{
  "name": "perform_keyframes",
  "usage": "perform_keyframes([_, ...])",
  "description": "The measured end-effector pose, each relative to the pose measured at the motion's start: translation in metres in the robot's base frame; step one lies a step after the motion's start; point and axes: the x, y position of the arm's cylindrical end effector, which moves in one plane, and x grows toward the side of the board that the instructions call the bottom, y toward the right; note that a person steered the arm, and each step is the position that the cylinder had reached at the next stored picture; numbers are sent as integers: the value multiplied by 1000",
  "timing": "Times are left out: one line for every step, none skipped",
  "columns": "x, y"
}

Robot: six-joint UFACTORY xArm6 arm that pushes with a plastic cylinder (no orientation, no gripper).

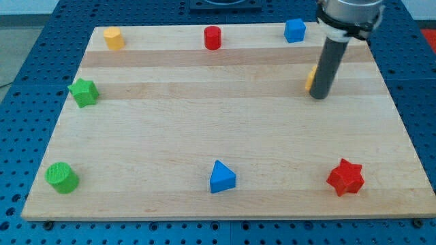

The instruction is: Move yellow heart on right side of red circle

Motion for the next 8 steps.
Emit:
perform_keyframes([-42,-48])
perform_keyframes([-45,-39])
perform_keyframes([-8,-10])
perform_keyframes([1,43])
perform_keyframes([-7,77])
perform_keyframes([-30,48])
perform_keyframes([-54,-37])
perform_keyframes([-62,-92])
